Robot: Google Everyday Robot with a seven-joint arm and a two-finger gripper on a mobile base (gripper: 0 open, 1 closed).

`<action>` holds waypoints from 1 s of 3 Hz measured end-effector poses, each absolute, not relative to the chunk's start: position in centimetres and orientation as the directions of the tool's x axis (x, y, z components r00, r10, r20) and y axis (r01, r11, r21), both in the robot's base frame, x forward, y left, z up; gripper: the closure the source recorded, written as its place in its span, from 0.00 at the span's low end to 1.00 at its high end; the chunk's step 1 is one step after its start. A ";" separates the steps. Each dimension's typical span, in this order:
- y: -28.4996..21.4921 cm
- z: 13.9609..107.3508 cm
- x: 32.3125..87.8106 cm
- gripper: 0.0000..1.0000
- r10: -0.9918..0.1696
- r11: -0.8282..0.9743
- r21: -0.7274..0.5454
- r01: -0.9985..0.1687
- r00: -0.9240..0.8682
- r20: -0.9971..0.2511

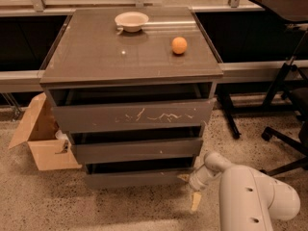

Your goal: Close bottom drawer

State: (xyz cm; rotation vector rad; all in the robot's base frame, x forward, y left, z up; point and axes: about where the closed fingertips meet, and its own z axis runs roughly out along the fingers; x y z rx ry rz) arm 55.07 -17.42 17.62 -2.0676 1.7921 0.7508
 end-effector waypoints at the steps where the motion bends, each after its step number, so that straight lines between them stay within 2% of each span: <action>1: -17.9 18.2 56.7 0.00 -0.818 -0.173 0.062 -0.983 0.108 -0.566; 3: -19.1 18.1 60.1 0.00 -0.825 -0.111 -0.008 -0.994 0.097 -0.556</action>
Offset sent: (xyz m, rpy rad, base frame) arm 0.0634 -0.0231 0.0124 -0.0082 -0.1546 -0.0716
